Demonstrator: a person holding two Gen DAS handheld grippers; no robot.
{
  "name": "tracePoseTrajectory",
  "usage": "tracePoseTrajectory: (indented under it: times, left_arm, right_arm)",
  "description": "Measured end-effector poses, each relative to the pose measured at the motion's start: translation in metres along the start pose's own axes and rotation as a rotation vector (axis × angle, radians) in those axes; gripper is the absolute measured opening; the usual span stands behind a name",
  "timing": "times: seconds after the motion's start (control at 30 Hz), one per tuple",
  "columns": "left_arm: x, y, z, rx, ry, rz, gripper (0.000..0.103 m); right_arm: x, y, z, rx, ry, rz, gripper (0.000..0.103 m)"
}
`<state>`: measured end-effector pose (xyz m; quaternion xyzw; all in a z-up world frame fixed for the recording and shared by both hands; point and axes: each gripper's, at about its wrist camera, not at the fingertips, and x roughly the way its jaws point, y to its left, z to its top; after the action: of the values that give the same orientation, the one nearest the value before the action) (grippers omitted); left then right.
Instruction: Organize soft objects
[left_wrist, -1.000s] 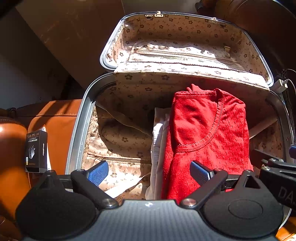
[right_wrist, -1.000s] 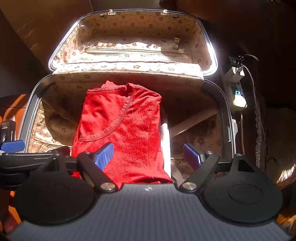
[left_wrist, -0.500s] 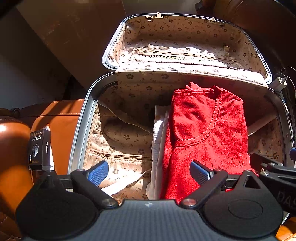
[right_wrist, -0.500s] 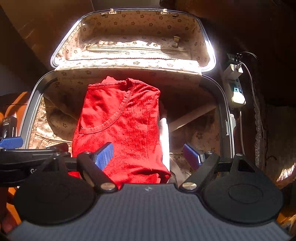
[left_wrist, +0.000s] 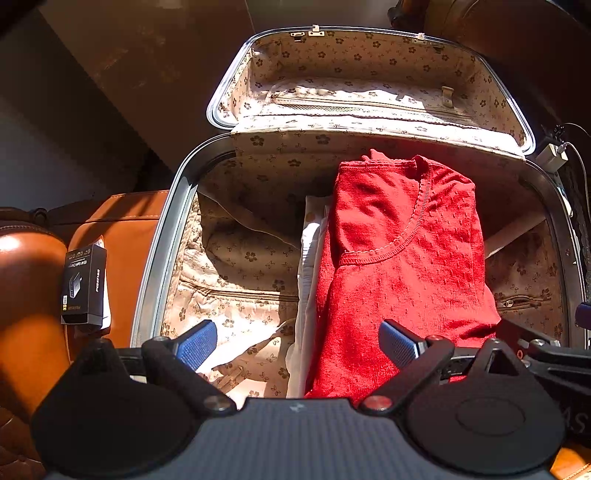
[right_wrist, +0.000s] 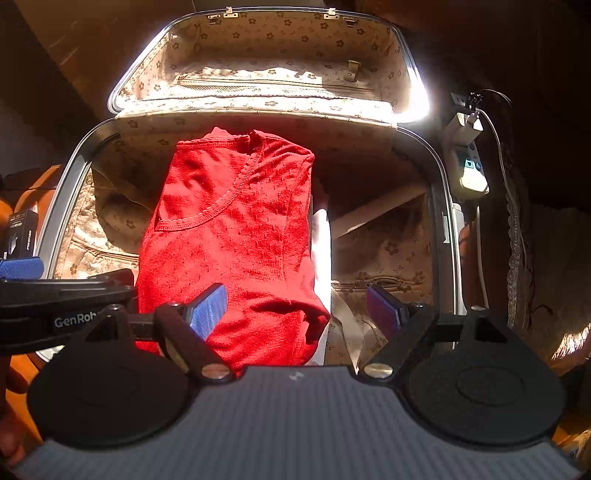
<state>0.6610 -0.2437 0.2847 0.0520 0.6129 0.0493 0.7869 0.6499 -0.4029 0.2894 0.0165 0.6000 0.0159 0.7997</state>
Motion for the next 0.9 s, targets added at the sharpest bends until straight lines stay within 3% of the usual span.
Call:
tracePoseTrajectory:
  times: [0.9]
  left_arm:
    - [-0.035, -0.003, -0.076, -0.053, 0.003, -0.019, 0.097]
  right_arm:
    - [-0.034, -0.016, -0.076, 0.008, -0.009, 0.068, 0.09]
